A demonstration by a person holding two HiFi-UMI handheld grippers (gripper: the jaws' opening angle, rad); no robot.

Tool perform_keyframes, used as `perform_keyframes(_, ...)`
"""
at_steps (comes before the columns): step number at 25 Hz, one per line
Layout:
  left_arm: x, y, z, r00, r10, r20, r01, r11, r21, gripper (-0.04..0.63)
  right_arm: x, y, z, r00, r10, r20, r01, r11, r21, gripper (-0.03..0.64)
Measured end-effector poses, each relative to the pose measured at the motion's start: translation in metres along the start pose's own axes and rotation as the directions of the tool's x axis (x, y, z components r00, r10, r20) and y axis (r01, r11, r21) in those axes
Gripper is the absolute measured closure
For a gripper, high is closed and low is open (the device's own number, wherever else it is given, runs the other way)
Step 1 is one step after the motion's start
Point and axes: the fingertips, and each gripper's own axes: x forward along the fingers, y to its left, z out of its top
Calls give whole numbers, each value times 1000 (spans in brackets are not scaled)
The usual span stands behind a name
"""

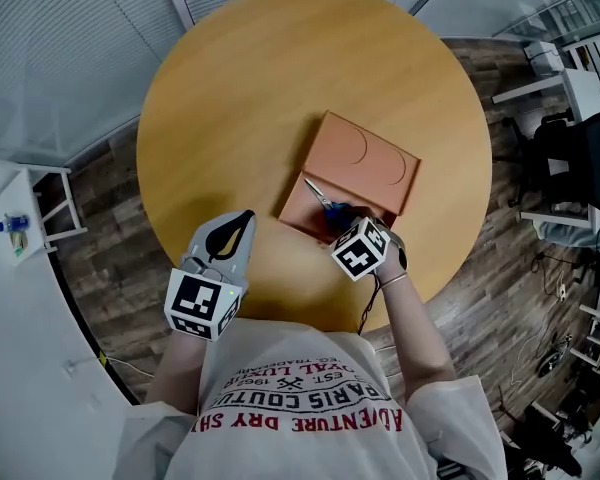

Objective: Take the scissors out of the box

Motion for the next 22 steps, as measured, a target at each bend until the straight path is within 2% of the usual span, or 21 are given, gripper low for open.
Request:
perform_keyframes(5, -1, 8, -6, 1000, 1, -7, -1, 1000, -10, 586, 3, 1, 2, 999, 35, -21, -34, 998, 47, 517)
perform_keyframes(10, 2, 9, -5, 1000, -7, 0, 7, 1000, -25, 586, 3, 2, 6, 997, -7, -74, 8, 1000, 22, 523)
perform_keyframes(16, -5, 0, 6, 999, -27, 17, 27, 1000, 3, 586, 1, 4, 2, 999, -19, -27, 19, 999, 30, 526)
perform_keyframes(19, -10, 0, 12, 999, -26, 25, 26, 1000, 7, 586, -1, 2, 1, 1000, 5, -27, -3, 997, 76, 525)
perform_keyframes(22, -15, 1, 11, 999, -24, 28, 24, 1000, 14, 586, -6, 5, 4, 999, 25, -37, -23, 998, 65, 526)
